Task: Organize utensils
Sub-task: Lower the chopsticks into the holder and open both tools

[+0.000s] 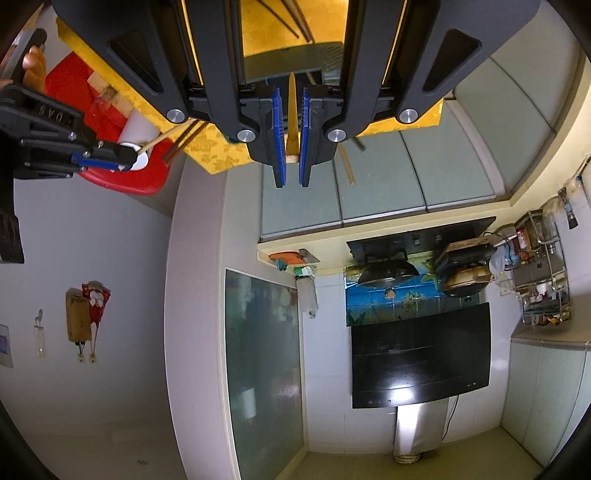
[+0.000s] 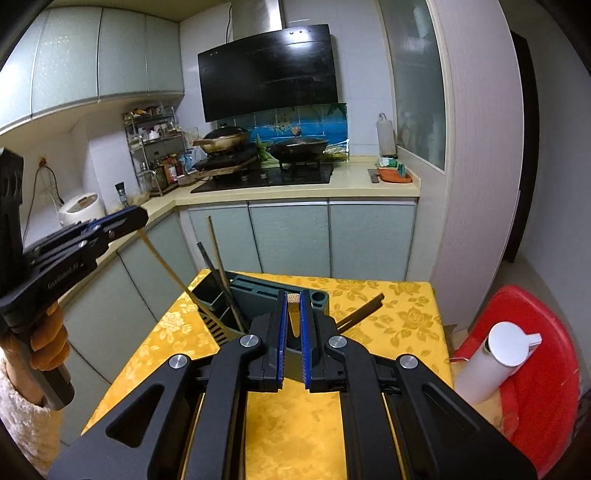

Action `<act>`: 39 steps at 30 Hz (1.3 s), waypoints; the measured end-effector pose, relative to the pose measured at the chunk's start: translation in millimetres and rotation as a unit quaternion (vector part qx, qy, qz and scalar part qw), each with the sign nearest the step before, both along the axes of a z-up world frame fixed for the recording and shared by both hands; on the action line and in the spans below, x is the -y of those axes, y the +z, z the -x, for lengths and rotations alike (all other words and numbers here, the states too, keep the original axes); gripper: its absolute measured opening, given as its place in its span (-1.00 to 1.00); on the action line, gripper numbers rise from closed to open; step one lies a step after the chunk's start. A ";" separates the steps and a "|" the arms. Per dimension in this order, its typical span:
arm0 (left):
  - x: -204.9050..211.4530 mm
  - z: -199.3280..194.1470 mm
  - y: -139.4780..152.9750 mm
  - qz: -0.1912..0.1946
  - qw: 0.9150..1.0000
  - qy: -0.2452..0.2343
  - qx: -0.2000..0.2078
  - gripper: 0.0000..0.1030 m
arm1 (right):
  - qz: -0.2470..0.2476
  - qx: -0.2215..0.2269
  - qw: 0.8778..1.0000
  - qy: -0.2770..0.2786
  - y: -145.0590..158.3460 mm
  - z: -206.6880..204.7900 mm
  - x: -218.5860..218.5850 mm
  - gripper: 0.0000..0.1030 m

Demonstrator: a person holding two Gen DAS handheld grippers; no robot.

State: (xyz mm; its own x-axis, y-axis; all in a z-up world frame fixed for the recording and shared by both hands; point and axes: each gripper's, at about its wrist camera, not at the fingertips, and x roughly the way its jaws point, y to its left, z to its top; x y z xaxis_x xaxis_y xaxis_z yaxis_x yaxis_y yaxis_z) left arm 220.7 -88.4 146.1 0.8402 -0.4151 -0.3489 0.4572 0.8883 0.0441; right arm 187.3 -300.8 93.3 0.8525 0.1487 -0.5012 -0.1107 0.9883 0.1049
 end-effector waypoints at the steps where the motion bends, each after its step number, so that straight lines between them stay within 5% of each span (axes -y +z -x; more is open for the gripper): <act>1: 2.3 -3.6 -0.4 0.000 1.000 0.001 0.000 -0.86 | -0.001 -0.004 1.000 0.001 -0.3 -3.1 0.1 -0.86; 21: 27.0 -72.3 -59.3 -0.017 0.997 0.020 -0.071 -0.86 | -0.008 -0.119 0.993 -0.006 -37.6 -68.9 -3.2 -0.86; 32: 21.1 -76.1 -70.2 -0.012 0.996 0.021 -0.083 -0.85 | 0.004 -0.121 0.993 -0.010 -53.1 -86.1 -14.0 -0.83; 35: 16.8 -76.1 -68.2 -0.004 0.996 0.022 -0.088 -0.37 | 0.006 -0.118 0.993 -0.012 -53.0 -87.0 -15.2 -0.77; 37: 12.8 -72.7 -66.1 -0.001 0.997 0.035 -0.072 0.19 | 0.004 -0.114 0.993 -0.015 -51.6 -86.0 -14.2 -0.41; 39: 10.5 -67.7 -63.8 -0.004 0.998 0.043 -0.055 0.30 | 0.005 -0.103 0.994 -0.023 -48.6 -83.5 -14.3 -0.18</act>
State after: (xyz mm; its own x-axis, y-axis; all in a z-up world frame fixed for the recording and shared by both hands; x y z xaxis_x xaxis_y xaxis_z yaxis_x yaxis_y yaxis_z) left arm 288.4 -99.0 82.3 0.8287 -0.3404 -0.4443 0.3825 0.9240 0.0054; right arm 270.8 -286.5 44.7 0.7372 0.1051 -0.6674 -0.0416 0.9930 0.1105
